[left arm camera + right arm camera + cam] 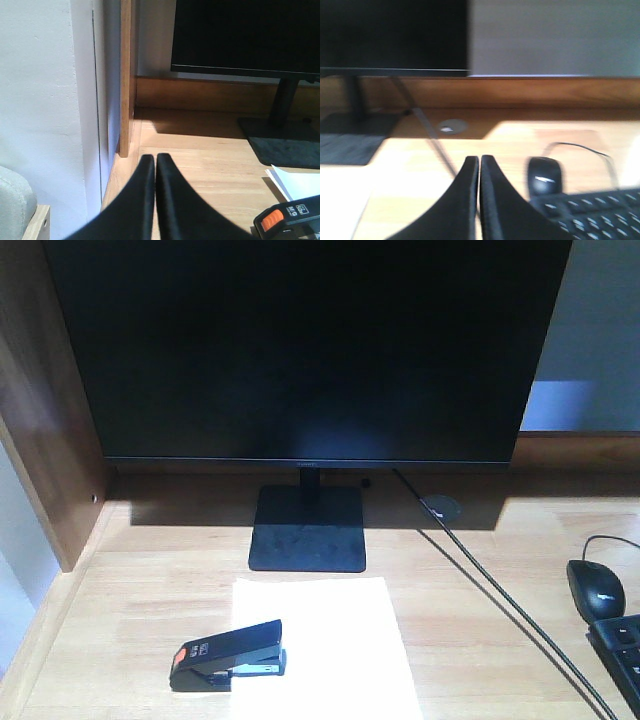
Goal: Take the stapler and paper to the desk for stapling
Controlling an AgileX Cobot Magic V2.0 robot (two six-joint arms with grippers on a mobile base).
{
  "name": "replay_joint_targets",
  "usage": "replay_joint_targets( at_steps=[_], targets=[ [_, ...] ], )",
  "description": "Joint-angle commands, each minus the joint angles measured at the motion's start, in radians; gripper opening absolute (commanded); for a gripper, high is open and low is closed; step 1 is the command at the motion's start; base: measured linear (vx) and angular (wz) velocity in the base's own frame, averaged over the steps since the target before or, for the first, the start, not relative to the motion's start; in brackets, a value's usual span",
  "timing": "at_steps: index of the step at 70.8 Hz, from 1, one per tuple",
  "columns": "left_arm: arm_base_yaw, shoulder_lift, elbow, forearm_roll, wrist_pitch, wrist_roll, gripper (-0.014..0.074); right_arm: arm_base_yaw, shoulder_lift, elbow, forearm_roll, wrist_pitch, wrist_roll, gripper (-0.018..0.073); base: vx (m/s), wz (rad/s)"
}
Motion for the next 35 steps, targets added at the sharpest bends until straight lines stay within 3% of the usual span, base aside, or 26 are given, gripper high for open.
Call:
replay_joint_targets(
  at_steps=[1,16,35],
  targets=[
    [0.002,-0.011,0.027,-0.01,-0.068,-0.009,-0.0006,-0.055,-0.065,0.02,0.0,-0.088,0.005,-0.001,0.0,0.0],
    [0.002,-0.011,0.027,-0.01,-0.068,-0.009,-0.0006,-0.073,-0.259,0.051,0.0,0.033,-0.027,-0.001,0.0,0.0],
    [0.002,-0.011,0.027,-0.01,-0.068,-0.009,-0.0006,-0.073,-0.255,0.051,0.0,0.043,-0.033,-0.001,0.0,0.0]
  ],
)
